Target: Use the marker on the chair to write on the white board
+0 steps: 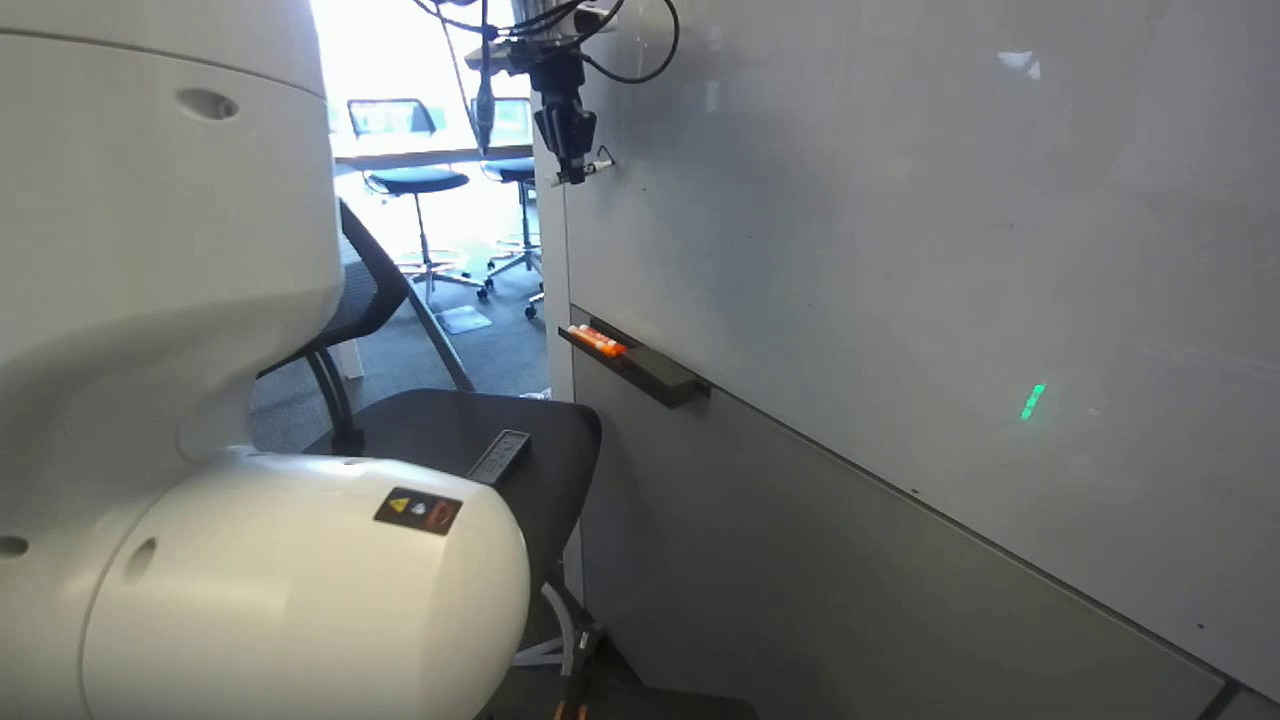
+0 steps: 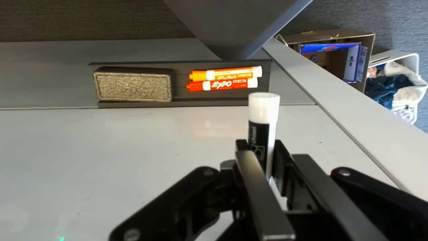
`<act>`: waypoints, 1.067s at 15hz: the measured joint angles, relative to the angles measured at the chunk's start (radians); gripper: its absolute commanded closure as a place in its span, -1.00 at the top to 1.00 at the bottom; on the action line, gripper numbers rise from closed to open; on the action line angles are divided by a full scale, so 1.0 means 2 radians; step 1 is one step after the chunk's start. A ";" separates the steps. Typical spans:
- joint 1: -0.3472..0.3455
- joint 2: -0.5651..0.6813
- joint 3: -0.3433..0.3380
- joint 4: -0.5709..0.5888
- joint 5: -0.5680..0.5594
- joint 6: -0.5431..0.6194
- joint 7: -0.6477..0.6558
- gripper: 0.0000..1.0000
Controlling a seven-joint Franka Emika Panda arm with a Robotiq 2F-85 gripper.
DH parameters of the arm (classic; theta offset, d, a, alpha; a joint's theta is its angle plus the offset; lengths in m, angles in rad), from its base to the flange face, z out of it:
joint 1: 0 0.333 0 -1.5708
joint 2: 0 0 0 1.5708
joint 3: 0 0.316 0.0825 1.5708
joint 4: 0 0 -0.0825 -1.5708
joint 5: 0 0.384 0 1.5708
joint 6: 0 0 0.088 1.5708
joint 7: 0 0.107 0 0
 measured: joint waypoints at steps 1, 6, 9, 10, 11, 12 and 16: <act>0.000 -0.001 -0.001 -0.006 -0.001 0.000 0.000 -0.77; 0.008 0.000 0.001 -0.018 -0.024 0.001 0.000 -0.77; 0.018 0.019 0.004 -0.004 -0.040 0.002 -0.001 -0.77; 0.022 0.028 0.004 0.004 -0.046 0.002 -0.001 -0.77; 0.026 0.037 0.004 0.014 -0.051 0.002 -0.001 -0.77; 0.030 0.046 0.004 0.023 -0.056 0.002 -0.001 -0.77; 0.037 0.064 0.004 0.051 -0.061 -0.001 -0.001 -0.77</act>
